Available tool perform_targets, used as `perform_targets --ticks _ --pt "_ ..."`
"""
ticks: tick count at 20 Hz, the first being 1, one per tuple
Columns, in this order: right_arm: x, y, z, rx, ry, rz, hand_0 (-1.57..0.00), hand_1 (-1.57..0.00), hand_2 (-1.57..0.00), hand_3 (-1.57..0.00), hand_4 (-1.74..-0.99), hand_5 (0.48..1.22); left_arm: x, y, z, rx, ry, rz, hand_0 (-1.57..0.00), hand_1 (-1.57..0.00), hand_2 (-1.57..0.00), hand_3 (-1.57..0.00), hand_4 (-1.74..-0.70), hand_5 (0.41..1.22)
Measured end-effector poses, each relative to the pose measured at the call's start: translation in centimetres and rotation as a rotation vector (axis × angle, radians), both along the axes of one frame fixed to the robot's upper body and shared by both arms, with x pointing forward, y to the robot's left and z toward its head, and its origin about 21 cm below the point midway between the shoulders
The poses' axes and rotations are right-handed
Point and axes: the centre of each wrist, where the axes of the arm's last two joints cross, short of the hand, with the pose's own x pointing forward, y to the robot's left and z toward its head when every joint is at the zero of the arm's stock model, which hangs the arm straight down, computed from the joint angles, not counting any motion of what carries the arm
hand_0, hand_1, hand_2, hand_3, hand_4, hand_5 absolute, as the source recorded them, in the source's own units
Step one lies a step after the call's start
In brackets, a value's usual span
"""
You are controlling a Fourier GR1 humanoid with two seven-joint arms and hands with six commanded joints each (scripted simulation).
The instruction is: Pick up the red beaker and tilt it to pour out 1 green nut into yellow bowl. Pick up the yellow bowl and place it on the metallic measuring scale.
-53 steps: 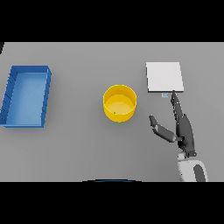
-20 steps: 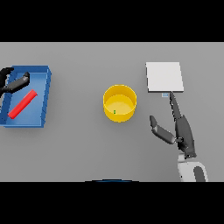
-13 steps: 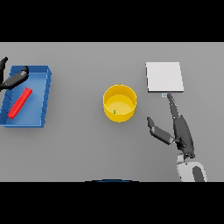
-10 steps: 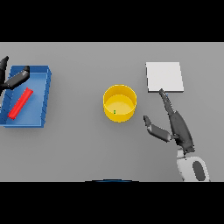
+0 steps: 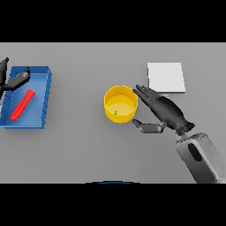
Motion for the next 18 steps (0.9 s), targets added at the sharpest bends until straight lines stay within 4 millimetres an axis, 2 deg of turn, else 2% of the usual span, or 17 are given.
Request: perform_targets --ticks 1,3,5,8,15,18 --pt "0.3 0.3 0.2 -0.044 -0.008 0.035 0.0 0.0 0.0 0.0 -1.27 0.664 0.4 0.1 0.5 0.0 0.003 0.002 0.0 0.0 0.0 0.0 -0.79 0.719" --pt "1.6 1.2 1.2 -0.108 -0.019 0.084 0.0 0.0 0.0 0.0 -1.271 0.658 0.1 -0.3 0.0 -0.009 -0.005 -0.006 0.0 0.0 0.0 0.0 -0.8 0.722" --pt "2.3 1.9 1.4 -0.148 -0.005 0.141 0.0 0.0 0.0 0.0 -1.274 0.656 0.1 -0.7 0.1 -0.006 0.004 -0.014 0.0 0.0 0.0 0.0 -0.8 0.723" --pt "3.6 2.8 1.5 -0.226 0.015 0.198 0.0 0.0 0.0 0.0 -1.277 0.677 0.2 -0.3 0.2 0.002 0.003 -0.007 0.0 0.0 0.0 0.0 -0.8 0.718" --pt "5.4 4.6 0.4 -0.334 0.083 0.312 0.0 0.0 0.0 0.0 -1.243 0.682 0.6 -0.3 0.1 0.003 0.008 -0.006 0.0 0.0 0.0 0.0 -0.8 0.729" --pt "6.0 5.7 0.1 -0.374 0.105 0.342 0.0 0.0 0.0 0.0 -1.27 0.678 0.6 0.0 0.6 0.016 -0.007 -0.015 0.0 0.0 0.0 0.0 -0.8 0.734"
